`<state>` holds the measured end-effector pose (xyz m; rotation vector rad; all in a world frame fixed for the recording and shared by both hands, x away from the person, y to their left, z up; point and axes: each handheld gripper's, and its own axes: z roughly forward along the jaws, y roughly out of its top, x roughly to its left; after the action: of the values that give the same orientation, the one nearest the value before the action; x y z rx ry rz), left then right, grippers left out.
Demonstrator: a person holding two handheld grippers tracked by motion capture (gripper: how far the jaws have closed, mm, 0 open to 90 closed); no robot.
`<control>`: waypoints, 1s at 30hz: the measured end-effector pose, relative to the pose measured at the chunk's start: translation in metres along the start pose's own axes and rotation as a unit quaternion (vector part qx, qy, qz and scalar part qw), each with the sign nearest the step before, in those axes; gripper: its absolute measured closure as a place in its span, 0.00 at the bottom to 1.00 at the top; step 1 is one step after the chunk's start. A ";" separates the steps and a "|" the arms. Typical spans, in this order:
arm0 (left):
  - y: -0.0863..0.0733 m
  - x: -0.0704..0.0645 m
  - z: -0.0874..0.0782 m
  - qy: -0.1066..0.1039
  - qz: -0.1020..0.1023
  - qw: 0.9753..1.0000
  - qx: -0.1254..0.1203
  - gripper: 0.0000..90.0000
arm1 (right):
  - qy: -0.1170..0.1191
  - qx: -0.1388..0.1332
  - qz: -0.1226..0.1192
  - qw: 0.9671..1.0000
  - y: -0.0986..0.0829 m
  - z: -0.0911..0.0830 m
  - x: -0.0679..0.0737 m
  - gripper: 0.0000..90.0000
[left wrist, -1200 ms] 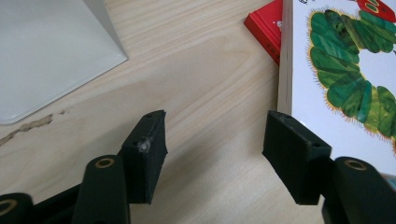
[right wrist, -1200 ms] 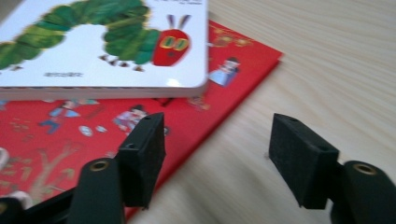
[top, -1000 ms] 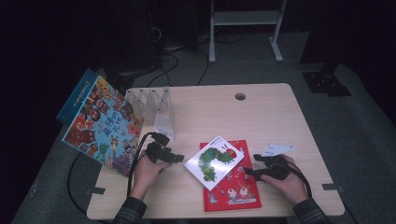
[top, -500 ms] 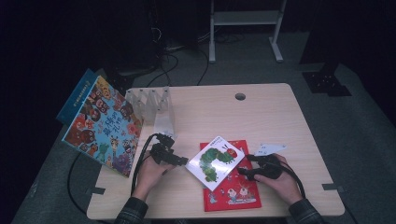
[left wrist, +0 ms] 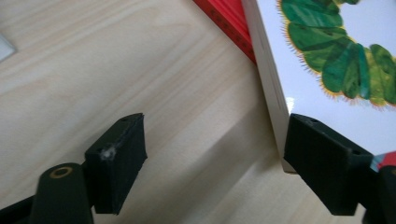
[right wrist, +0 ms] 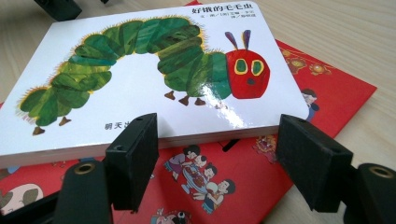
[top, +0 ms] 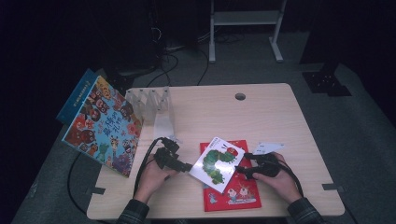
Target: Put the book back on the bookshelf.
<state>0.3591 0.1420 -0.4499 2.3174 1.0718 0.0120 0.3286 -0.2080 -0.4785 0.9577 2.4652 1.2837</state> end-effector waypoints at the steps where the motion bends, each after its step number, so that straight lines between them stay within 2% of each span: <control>1: -0.001 -0.001 0.000 -0.001 0.000 1.000 -0.001 0.23 | 0.000 0.000 -0.001 1.000 0.000 0.000 0.000 0.32; 7: -0.007 -0.003 -0.005 -0.014 -0.001 1.000 0.008 0.22 | 0.004 0.006 -0.009 1.000 0.005 0.004 -0.001 0.32; 9: -0.008 -0.003 -0.008 -0.024 -0.005 1.000 -0.001 0.22 | 0.007 0.005 -0.010 1.000 0.007 0.007 -0.001 0.32; 12: -0.007 -0.002 -0.011 -0.028 -0.004 1.000 -0.006 0.21 | 0.010 0.006 -0.010 1.000 0.009 0.010 -0.001 0.32; 13: -0.007 -0.002 -0.012 -0.036 -0.005 0.999 -0.014 0.20 | 0.007 0.006 -0.014 1.000 0.011 0.010 0.000 0.32; 16: -0.007 -0.004 -0.010 -0.041 -0.007 0.999 -0.016 0.17 | 0.010 -0.016 -0.002 1.000 0.013 0.006 -0.004 0.33; 17: -0.006 -0.005 -0.008 -0.049 -0.002 0.999 -0.013 0.17 | 0.009 -0.023 0.002 1.000 0.014 0.005 -0.007 0.33; 19: -0.005 -0.007 -0.006 -0.054 0.000 0.999 -0.011 0.15 | 0.009 -0.015 -0.001 1.000 0.017 0.008 -0.009 0.31; 22: -0.003 -0.010 -0.002 -0.064 0.003 0.998 -0.011 0.13 | 0.009 -0.022 0.004 1.000 0.023 0.013 -0.012 0.31; 25: -0.001 -0.013 0.001 -0.071 0.005 0.997 -0.009 0.12 | 0.012 -0.013 0.002 1.000 0.026 0.021 -0.014 0.29; 27: 0.000 -0.015 0.004 -0.072 0.009 0.997 -0.004 0.11 | 0.006 -0.009 0.005 1.000 0.028 0.026 -0.015 0.29; 30: 0.000 -0.018 0.007 -0.075 0.013 0.997 0.000 0.11 | 0.009 -0.006 0.008 1.000 0.030 0.030 -0.015 0.28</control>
<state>0.3488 0.1256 -0.4515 2.2925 0.9673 -0.1497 0.3676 -0.1854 -0.4752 0.9691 2.4662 1.3165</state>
